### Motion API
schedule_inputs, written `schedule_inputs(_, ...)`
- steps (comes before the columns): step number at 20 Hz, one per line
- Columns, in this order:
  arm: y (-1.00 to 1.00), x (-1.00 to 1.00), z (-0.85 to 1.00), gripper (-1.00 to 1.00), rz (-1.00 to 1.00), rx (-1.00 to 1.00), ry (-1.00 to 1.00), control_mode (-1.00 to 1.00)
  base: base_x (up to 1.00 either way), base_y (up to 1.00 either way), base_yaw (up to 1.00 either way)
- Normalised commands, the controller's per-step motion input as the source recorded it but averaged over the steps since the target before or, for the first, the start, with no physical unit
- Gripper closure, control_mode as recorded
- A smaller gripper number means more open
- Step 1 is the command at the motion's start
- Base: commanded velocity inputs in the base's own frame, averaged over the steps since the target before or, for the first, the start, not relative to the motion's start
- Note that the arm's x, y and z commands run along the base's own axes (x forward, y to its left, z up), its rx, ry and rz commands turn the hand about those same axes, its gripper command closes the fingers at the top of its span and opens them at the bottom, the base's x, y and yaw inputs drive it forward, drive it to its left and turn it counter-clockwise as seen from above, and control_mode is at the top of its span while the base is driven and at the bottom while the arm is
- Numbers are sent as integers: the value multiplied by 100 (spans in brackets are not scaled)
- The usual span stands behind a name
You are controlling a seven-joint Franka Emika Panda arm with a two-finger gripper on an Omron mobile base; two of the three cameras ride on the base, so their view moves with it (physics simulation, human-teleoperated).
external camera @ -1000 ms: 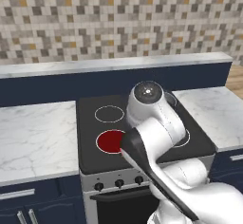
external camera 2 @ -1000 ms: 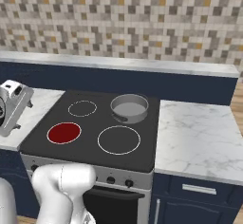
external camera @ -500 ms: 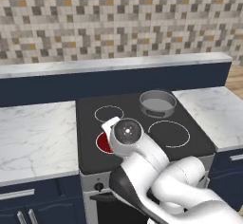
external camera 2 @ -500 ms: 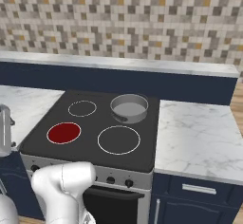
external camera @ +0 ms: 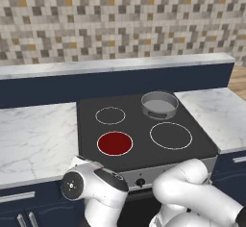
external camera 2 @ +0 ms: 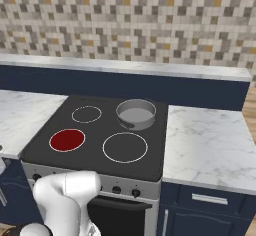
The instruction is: Turn off the front left burner of the stove.
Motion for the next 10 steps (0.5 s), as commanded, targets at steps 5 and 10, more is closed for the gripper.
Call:
schedule_inputs(5, 9, 1, -59, -100, 18, -38, 0, -100, 0, 0, 0)
schedule_inputs(10, 0, 0, -52, -100, 21, -30, -1, -100, 0, 0, 0)
